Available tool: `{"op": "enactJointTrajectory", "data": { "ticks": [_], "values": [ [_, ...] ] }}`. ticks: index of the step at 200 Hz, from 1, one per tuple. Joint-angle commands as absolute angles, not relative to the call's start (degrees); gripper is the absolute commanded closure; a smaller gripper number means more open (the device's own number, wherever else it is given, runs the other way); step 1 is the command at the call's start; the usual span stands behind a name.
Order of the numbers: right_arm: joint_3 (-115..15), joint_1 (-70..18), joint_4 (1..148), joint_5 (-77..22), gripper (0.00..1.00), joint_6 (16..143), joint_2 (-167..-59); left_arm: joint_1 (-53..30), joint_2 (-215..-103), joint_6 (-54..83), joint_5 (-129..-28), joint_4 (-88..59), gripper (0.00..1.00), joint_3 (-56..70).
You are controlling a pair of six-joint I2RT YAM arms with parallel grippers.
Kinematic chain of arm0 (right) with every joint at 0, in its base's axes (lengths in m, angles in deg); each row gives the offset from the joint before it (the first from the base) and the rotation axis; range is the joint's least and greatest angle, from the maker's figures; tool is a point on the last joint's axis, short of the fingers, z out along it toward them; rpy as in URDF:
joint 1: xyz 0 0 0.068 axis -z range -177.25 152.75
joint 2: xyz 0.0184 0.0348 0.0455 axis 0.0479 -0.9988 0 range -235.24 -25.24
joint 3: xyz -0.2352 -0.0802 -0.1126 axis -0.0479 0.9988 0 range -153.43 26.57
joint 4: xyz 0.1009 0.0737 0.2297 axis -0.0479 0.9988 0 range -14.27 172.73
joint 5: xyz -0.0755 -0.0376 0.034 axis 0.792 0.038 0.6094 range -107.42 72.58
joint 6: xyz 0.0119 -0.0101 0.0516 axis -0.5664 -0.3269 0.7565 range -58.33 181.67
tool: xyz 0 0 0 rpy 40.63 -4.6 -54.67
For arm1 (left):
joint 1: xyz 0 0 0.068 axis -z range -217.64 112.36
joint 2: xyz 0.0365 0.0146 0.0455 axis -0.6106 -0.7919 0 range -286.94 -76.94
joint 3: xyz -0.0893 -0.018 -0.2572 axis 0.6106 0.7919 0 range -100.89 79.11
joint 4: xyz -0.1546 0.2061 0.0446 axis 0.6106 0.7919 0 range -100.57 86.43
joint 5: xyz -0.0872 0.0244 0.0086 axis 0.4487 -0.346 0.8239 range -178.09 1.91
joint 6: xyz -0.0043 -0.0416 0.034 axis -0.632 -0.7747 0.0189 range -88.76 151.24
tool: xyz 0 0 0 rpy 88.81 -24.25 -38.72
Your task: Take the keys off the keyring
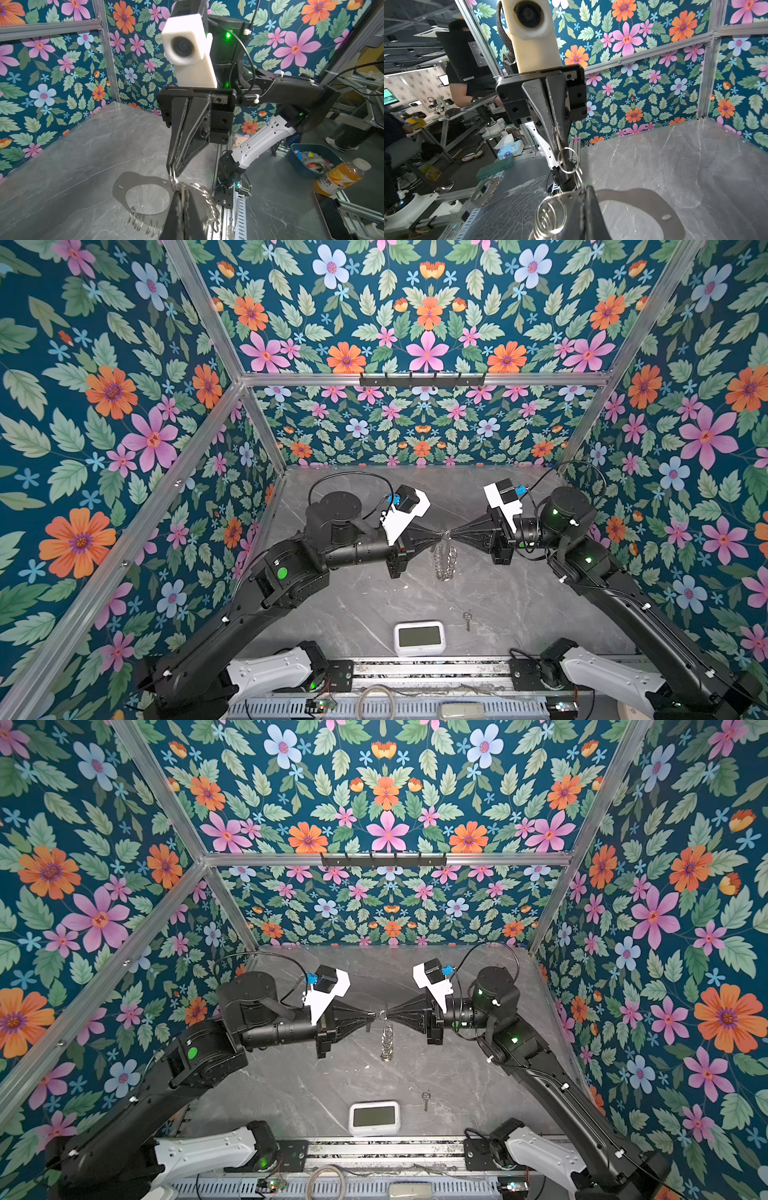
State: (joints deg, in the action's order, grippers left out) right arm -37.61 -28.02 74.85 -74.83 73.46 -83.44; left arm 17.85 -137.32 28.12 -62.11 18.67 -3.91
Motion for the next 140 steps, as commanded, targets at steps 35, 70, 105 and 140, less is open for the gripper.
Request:
{"op": "enactJointTrajectory", "data": {
  "ticks": [35, 70, 105, 140],
  "values": [
    [-36.49, -27.94, 67.73, -68.3, 1.0, 78.14, -82.47, 17.82, -136.61, 26.69, -63.97, 16.11, 1.0, -3.04],
    [-36.45, -28.03, 66.64, -67.9, 1.0, 79.3, -81.86, 17.82, -136.7, 26.33, -64.62, 15.81, 1.0, -2.04],
    [-37.23, -28.18, 65.98, -68.65, 1.0, 79.94, -81.93, 17.82, -137.18, 25.83, -64.21, 15.19, 1.0, -1.33],
    [-37.76, -28.21, 65.62, -69.19, 1.0, 80.05, -82.02, 17.87, -137.86, 25.44, -63.75, 14.75, 1.0, -1.31]
  ]
}}
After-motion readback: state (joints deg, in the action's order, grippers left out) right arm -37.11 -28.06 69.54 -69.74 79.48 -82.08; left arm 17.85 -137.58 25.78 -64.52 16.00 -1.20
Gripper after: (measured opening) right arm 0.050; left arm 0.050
